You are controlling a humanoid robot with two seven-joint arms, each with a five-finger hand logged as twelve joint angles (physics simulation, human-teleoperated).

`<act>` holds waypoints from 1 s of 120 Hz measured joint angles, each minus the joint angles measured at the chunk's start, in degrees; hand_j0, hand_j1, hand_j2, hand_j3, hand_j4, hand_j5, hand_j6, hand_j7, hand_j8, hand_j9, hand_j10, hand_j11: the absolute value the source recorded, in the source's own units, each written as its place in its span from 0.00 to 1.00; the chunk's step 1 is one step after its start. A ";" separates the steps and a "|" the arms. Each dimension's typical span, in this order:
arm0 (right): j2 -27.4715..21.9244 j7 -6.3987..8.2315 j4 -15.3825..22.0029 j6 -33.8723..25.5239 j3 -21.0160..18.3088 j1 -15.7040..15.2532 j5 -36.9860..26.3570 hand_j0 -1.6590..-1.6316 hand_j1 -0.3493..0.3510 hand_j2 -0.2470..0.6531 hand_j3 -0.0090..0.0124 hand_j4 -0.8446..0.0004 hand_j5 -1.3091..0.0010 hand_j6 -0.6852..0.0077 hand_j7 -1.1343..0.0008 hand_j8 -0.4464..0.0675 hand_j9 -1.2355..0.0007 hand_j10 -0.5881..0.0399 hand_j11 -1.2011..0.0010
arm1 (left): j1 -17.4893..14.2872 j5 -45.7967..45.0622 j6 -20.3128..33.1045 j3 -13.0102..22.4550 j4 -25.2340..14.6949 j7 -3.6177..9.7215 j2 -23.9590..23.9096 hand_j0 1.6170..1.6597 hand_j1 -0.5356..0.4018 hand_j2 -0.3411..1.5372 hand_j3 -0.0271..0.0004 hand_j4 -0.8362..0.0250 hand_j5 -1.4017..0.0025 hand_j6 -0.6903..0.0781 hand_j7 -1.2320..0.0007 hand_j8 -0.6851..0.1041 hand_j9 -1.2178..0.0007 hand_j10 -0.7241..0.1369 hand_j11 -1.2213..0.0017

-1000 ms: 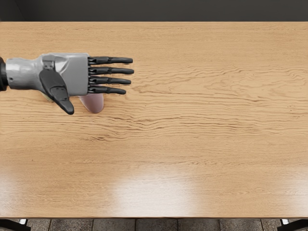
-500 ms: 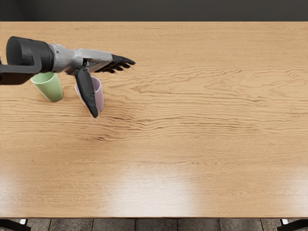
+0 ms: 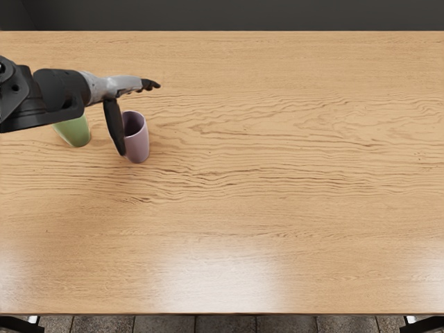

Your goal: Pick up cup and place in cup with left hand

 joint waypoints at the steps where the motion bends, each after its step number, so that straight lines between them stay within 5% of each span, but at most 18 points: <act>1: 0.00 0.00 0.00 0.00 0.00 0.00 0.00 0.04 0.00 0.27 0.42 1.00 1.00 0.99 1.00 0.87 1.00 0.94 1.00 | 0.00 0.04 0.04 0.04 0.15 0.00 -0.09 0.96 0.91 0.19 0.99 0.94 0.97 0.86 0.97 0.83 0.97 0.81 0.97; 26: 0.00 0.00 0.00 0.00 0.00 0.00 0.00 0.04 0.00 0.27 0.42 1.00 1.00 0.99 1.00 0.87 1.00 0.94 1.00 | 0.79 0.40 1.52 0.45 3.33 0.00 -0.03 0.96 0.89 0.19 0.99 0.92 0.96 0.84 0.96 0.81 0.96 0.79 0.96; 69: 0.00 0.00 0.00 0.00 0.08 0.28 0.00 0.04 0.00 0.27 0.42 1.00 1.00 0.99 1.00 0.87 1.00 0.94 1.00 | 0.79 0.51 2.55 0.53 8.05 0.00 -2.95 0.96 0.68 0.20 0.99 0.72 0.80 0.62 0.78 0.60 0.78 0.60 0.78; 120: 0.00 0.02 0.00 0.00 0.01 0.35 0.00 0.04 0.00 0.27 0.42 1.00 1.00 0.99 1.00 0.87 1.00 0.94 1.00 | 1.14 2.38 5.92 2.12 8.91 0.00 -3.59 0.96 0.58 0.21 0.99 0.63 0.73 0.52 0.70 0.50 0.69 0.50 0.69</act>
